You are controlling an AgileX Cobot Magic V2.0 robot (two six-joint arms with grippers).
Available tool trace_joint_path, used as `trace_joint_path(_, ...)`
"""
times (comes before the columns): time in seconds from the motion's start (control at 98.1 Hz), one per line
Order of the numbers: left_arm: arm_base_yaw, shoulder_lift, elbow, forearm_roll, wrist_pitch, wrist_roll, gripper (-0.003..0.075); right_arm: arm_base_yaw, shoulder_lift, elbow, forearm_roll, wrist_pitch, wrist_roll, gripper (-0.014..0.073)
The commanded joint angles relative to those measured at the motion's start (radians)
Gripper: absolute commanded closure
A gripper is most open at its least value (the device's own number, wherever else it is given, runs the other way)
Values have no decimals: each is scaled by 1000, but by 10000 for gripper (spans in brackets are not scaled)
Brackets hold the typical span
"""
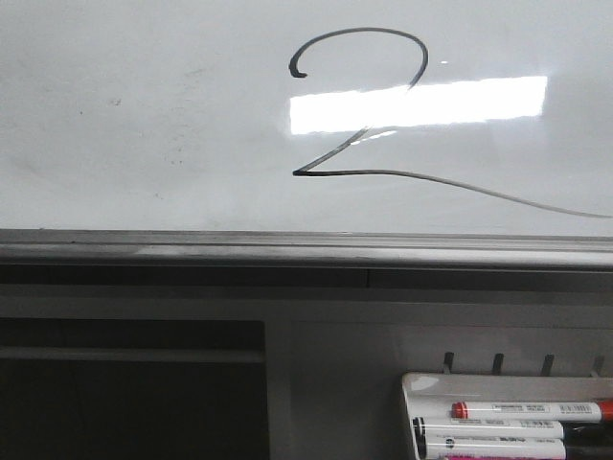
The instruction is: Write number 2 on whiteboard
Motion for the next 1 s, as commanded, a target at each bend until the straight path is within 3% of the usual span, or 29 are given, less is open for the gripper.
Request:
trace_joint_path(0.0,-6,-8,-29,-66,-80,-13,741,1,-55,-75,-35,55,-9,118)
trace_joint_path(0.082,-6,-8,-29,-80,-167,-34,741,1,-95,-94,-56,102,-9,155)
trace_joint_path(0.183,-6,-8,-18,-87,-408,-131,741,1,-170,-93,-61,135,-9,273)
trace_joint_path(0.347,-6,27,33,-194,-813,-257,741,1,-265,-93,-65,252,-5,669)
trace_joint_path(0.693,-10,304,40,-290,-952,-257,741,1,-326,-36,-86,348,31,662)
trace_joint_path(0.989,-10,399,40,-295,-1130,-257,741,1,-330,-36,-86,369,62,662)
